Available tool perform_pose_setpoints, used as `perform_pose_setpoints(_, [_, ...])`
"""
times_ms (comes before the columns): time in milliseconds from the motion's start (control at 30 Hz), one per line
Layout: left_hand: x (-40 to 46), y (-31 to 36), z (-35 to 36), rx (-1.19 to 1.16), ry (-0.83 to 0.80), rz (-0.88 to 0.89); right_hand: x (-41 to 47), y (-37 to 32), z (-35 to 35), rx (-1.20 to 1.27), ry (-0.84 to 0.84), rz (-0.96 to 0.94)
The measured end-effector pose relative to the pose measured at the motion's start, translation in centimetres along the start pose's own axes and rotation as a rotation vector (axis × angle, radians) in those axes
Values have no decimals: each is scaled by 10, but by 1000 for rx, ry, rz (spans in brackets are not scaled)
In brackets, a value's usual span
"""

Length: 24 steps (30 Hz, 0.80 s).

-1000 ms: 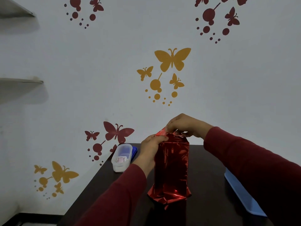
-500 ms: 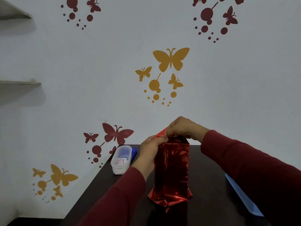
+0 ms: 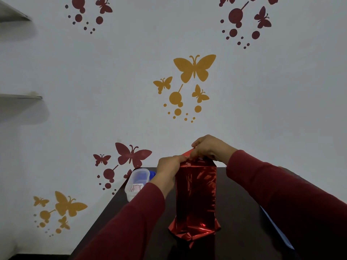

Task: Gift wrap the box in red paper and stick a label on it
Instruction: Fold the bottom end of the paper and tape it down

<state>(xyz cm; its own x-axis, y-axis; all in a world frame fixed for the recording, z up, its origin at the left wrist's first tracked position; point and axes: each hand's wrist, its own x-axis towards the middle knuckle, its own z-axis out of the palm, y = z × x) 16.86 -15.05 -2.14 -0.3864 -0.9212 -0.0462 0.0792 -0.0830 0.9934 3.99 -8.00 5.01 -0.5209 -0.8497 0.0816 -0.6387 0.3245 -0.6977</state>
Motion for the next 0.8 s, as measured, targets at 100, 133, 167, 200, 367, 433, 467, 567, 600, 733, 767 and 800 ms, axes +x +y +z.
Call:
perform_pose_setpoints(100, [1, -2, -2, 25, 6, 12, 5, 7, 3, 91, 36, 58])
perform_pose_setpoints(133, [3, -2, -2, 27, -2, 18, 6, 11, 5, 208, 31, 86])
perform_pose_setpoints(167, [6, -3, -3, 31, -9, 26, 6, 14, 9, 354, 19, 110])
perform_pose_setpoints(200, [7, -5, -3, 34, -14, 32, 4, 18, 12, 494, 8, 132])
perform_pose_setpoints(367, [8, -7, -1, 30, 20, 37, -3, 34, 19, 803, 7, 111])
perform_pose_setpoints(433, [8, -8, -2, 8, 9, 33, -5, 35, 19, 831, 30, 80])
perform_pose_setpoints(467, [7, -8, -3, -2, 6, 27, -7, 35, 19, 836, 58, 70])
perform_pose_setpoints(567, [5, -8, -6, -7, 15, 20, -8, 40, 22, 787, 81, 61])
perform_pose_setpoints(600, [6, -8, -7, -4, 16, 24, -9, 42, 24, 747, 77, 67])
perform_pose_setpoints(733, [5, -9, -3, -10, -3, 24, -11, 44, 28, 732, 178, 80])
perform_pose_setpoints(767, [3, -10, -3, -3, -4, 28, -13, 43, 28, 743, 200, 77])
perform_pose_setpoints(800, [2, -10, -2, -3, 3, 32, -15, 43, 29, 744, 212, 76])
